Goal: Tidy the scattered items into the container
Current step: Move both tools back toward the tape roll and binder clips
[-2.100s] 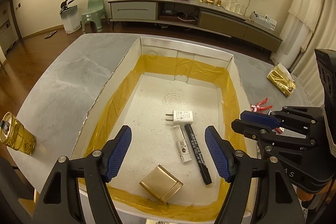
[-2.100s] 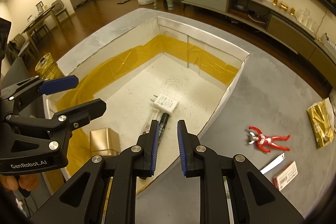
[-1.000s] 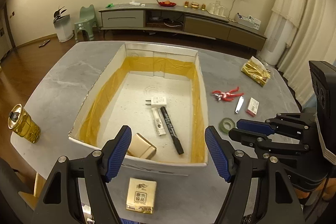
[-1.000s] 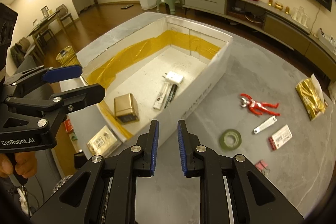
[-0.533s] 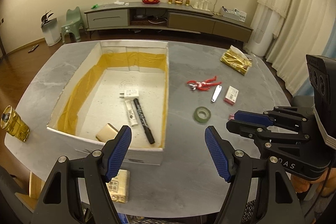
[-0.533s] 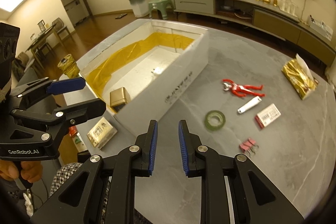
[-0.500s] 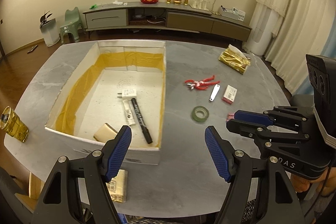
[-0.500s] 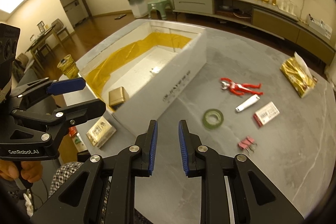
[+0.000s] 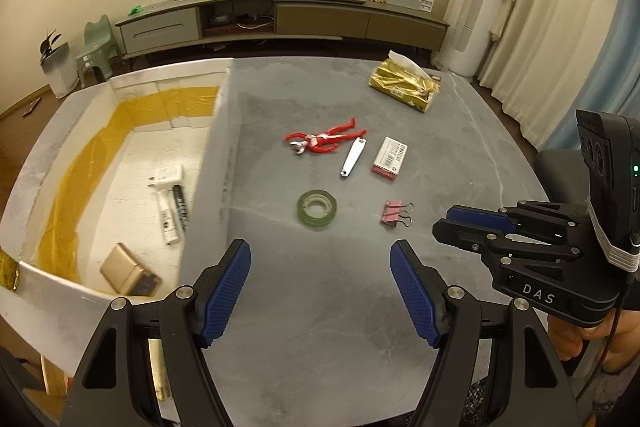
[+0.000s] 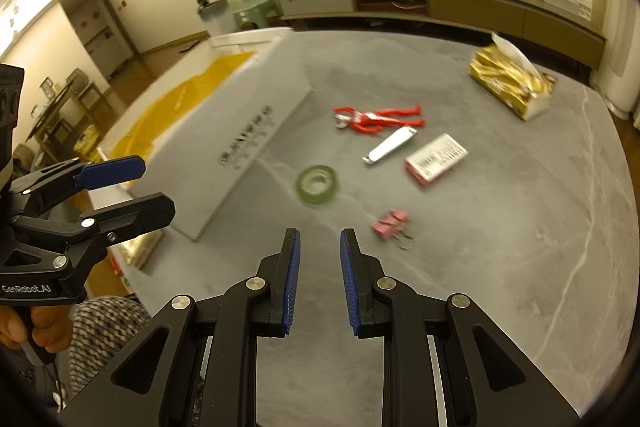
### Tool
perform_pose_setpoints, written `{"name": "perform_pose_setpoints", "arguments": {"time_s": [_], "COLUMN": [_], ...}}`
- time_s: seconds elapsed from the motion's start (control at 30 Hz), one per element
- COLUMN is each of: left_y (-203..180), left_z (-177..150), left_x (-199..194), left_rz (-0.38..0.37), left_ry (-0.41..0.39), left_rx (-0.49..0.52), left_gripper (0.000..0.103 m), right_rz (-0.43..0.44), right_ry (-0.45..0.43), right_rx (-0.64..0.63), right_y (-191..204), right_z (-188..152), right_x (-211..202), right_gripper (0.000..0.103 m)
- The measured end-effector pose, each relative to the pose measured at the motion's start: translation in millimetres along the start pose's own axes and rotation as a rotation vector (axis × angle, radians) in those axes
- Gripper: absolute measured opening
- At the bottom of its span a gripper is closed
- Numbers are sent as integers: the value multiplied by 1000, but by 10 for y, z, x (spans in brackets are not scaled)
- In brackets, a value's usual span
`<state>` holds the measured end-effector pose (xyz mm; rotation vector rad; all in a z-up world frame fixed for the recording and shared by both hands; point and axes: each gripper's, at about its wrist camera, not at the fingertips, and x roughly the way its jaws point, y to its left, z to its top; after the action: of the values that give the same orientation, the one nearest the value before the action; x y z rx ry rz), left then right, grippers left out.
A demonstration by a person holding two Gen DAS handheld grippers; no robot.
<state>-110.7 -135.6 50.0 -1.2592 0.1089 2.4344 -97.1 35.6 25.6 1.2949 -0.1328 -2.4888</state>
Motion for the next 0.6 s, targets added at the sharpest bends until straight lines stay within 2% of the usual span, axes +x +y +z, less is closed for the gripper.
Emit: {"name": "perform_pose_setpoints", "arguments": {"time_s": [0.17, 0.33, 0.47, 0.6], "left_y": [-136, -189, -161, -100], "left_z": [36, 96, 134, 180], "left_x": [291, 607, 877, 1130], "left_rz": [-6, -6, 5, 11], "left_ry": [32, 63, 87, 103], "left_rx": [22, 29, 23, 7], "left_gripper": [73, 73, 73, 73], "right_rz": [-28, -51, -66, -78], "right_ry": [16, 15, 14, 8], "right_rx": [43, 85, 121, 182], "right_y": [-286, -544, -733, -904], "right_z": [-57, -37, 54, 195], "right_x": [126, 257, 386, 531], "right_gripper": [23, 36, 41, 49]}}
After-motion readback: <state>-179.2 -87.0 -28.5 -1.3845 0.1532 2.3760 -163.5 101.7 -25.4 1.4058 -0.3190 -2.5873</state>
